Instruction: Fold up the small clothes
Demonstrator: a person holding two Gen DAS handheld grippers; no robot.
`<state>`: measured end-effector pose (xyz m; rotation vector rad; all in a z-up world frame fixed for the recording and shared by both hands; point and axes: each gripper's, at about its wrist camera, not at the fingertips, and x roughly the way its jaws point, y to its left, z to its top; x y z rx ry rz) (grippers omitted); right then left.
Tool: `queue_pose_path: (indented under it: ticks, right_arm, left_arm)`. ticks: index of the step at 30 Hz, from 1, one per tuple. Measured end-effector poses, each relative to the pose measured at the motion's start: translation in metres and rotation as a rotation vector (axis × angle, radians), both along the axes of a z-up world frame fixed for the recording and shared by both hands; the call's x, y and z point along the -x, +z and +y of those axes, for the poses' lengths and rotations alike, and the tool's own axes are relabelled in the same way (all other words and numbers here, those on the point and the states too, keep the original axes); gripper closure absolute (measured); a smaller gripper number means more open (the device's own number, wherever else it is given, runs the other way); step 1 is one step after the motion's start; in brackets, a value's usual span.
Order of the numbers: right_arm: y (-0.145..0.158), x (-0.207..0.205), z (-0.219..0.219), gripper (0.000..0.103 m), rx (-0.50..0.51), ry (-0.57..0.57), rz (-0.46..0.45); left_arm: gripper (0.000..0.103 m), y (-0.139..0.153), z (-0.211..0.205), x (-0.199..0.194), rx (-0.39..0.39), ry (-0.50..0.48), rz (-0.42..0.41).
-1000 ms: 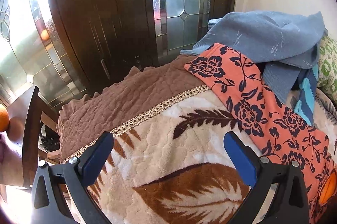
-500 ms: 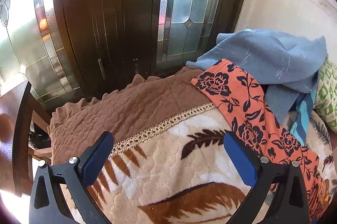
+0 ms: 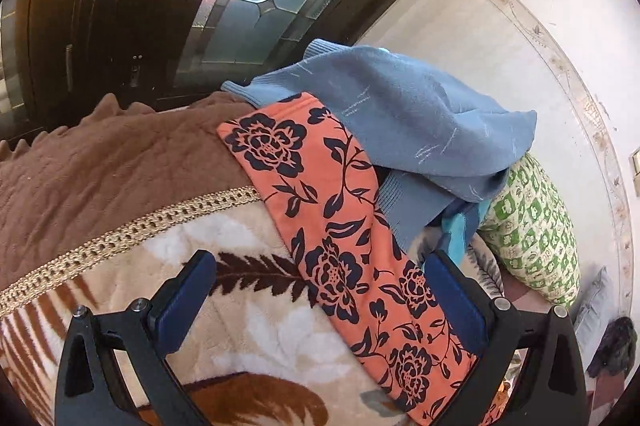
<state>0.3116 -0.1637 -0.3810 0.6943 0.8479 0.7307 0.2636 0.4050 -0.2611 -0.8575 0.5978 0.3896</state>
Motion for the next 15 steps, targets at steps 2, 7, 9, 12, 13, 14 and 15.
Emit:
queue_pose_path:
  ticks: [2,7,9,12,13,14,15]
  right_arm:
    - [-0.002,0.0,-0.003,0.066,-0.029,0.001,0.003]
    - [-0.002,0.0,-0.001,0.066,-0.041,0.002,-0.003]
    - [-0.002,0.0,-0.002,0.066,-0.051,0.003,-0.003]
    - [-0.002,0.001,-0.003,0.066,-0.058,0.005,-0.004]
    - [-0.002,0.001,-0.003,0.066,-0.061,0.005,-0.005]
    - [-0.003,0.001,-0.004,0.066,-0.065,0.006,-0.006]
    - [-0.003,0.001,-0.004,0.066,-0.069,0.007,-0.006]
  left_arm:
    - [0.0,-0.009,0.005,-0.01,0.044,0.01,-0.01]
    - [0.015,-0.031,0.015,-0.044,0.137,-0.001,0.03]
    - [0.025,-0.038,0.018,-0.056,0.172,-0.011,0.035]
    - [0.025,-0.039,0.018,-0.069,0.139,0.008,0.064]
    - [0.025,-0.038,0.017,-0.073,0.12,0.01,0.071]
    - [0.025,-0.037,0.017,-0.076,0.112,0.018,0.075]
    - [0.025,-0.037,0.017,-0.078,0.113,0.03,0.071]
